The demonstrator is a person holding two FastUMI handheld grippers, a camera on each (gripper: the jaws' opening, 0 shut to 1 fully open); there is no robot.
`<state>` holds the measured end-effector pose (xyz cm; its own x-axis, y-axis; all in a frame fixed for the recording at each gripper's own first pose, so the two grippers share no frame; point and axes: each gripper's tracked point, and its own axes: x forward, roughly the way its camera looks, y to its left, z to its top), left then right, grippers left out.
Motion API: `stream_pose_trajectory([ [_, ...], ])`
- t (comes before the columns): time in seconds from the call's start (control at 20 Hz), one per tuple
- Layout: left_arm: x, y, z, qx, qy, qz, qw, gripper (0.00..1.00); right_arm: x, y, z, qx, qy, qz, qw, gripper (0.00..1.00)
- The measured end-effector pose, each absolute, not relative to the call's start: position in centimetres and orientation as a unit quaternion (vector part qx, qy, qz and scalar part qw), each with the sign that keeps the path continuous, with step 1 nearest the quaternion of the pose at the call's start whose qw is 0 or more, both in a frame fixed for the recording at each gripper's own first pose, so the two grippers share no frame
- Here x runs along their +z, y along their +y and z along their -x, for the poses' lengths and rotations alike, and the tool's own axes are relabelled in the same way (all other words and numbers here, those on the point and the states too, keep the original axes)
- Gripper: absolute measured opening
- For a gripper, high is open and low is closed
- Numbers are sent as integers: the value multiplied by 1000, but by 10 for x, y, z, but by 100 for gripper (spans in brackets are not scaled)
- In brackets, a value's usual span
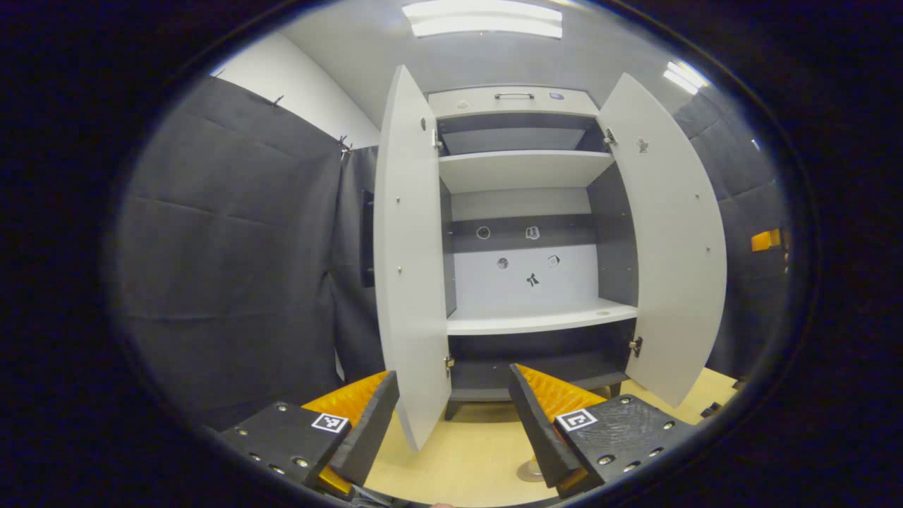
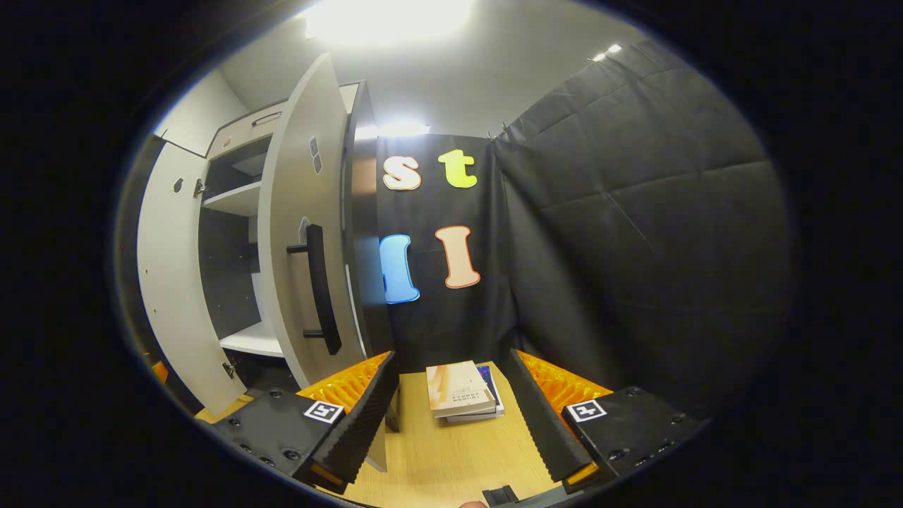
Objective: Grasp the bottle in the cabinet with the left hand and place it on the coaster, then close the right door with the right hand and the left door with the left hand.
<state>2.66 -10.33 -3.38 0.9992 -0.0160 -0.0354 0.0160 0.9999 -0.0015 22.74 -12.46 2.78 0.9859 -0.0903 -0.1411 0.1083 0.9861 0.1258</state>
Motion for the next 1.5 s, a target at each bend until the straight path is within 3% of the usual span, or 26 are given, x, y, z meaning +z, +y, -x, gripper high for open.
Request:
stream_pose_trajectory([
  [0.05,-33,-92,-25,-1,18,-2,1000,92,31,-124,-234,-56,68,-59,994,95],
  [0.25,-34,-46,-21,26,20,-4,999,90,47,-112,-256,-69,63,-47,995,99],
  [0.45,-34,-3,-19,55,19,-16,998,90,63,-98,-271,-80,45,-50,995,95],
  [0.5,-33,8,-20,62,19,-16,998,90,65,-93,-273,-81,42,-49,995,99],
  [0.65,-34,34,-25,75,18,-6,997,91,71,-80,-277,-84,36,-37,995,95],
  [0.9,-37,69,-40,82,15,10,996,90,71,-68,-276,-107,42,10,993,97],
  [1.0,-39,78,-43,81,15,9,997,92,70,-59,-273,-99,50,3,994,97],
  [1.05,-39,83,-46,79,15,10,997,92,70,-55,-271,-93,53,-7,994,92],
  [1.1,-41,85,-50,77,14,11,997,92,69,-47,-270,-85,56,-19,995,97],
  [1.5,-53,97,-76,58,21,19,998,92,68,8,-265,-51,54,-36,997,97],
])
